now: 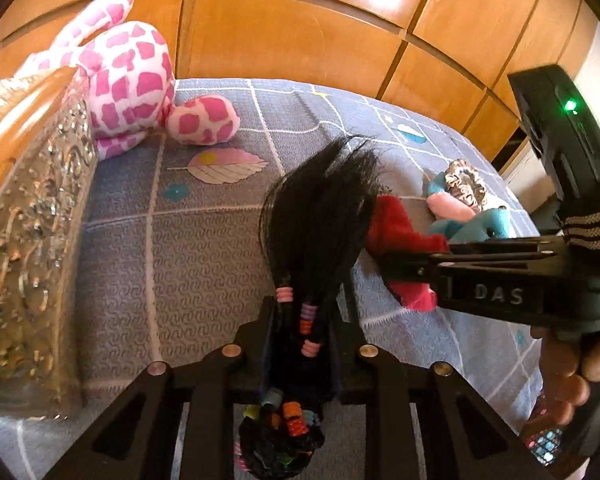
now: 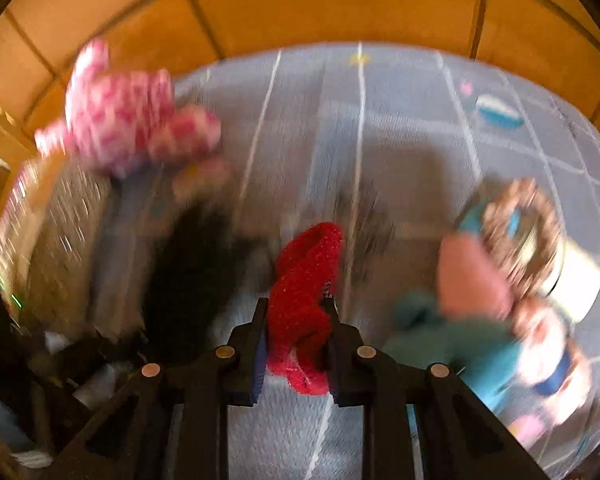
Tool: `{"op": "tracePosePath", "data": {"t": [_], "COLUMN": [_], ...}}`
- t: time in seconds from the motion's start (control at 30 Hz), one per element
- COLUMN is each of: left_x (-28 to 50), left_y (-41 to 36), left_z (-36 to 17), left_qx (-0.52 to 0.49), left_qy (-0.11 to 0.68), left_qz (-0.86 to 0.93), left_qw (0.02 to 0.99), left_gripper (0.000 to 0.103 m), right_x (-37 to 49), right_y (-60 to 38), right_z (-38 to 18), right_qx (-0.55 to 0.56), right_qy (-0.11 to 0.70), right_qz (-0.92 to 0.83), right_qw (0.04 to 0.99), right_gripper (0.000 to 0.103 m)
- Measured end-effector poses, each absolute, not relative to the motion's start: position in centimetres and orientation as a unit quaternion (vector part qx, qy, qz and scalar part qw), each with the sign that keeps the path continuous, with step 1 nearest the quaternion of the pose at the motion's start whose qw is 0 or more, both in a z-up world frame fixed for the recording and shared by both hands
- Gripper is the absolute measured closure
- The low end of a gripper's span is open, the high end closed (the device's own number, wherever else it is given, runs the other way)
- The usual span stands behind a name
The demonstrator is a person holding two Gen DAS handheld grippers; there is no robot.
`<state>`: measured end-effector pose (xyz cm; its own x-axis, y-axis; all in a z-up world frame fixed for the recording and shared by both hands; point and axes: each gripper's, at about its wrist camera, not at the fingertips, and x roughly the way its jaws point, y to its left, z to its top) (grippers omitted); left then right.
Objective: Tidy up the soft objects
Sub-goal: 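Grasp the red knit hat with the right gripper while the left gripper holds the doll, then carry the doll into the gold tray and open the left gripper while the right gripper holds the hat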
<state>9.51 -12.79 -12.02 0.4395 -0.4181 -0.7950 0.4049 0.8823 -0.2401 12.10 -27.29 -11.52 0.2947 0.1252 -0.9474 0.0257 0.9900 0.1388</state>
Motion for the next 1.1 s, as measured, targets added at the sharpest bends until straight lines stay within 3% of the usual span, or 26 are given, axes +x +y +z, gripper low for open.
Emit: {"op": "tracePosePath", "data": {"t": [0.27, 0.53, 1.1], "left_x": [8.7, 9.8, 11.7], "left_y": [-12.6, -9.9, 5.3], "left_z": [-9.5, -3.4, 2.6], "left_qx": [0.015, -0.026, -0.125], "left_qy": [0.456, 0.41, 0.346], "left_qz": [-0.233, -0.22, -0.048], "left_qw": [0.859, 0.885, 0.929], "left_gripper": [0.083, 0.083, 0.082], "right_x": [11.7, 11.3, 10.4], "right_y": [-27.8, -26.9, -26.3], "right_z": [-12.0, -11.9, -12.3], "right_qx": [0.079, 0.042, 0.016], "right_qy": [0.58, 0.571, 0.563], "right_qz": [0.027, 0.02, 0.011], "right_qw": [0.81, 0.82, 0.826], "right_gripper": [0.076, 0.075, 0.075]}}
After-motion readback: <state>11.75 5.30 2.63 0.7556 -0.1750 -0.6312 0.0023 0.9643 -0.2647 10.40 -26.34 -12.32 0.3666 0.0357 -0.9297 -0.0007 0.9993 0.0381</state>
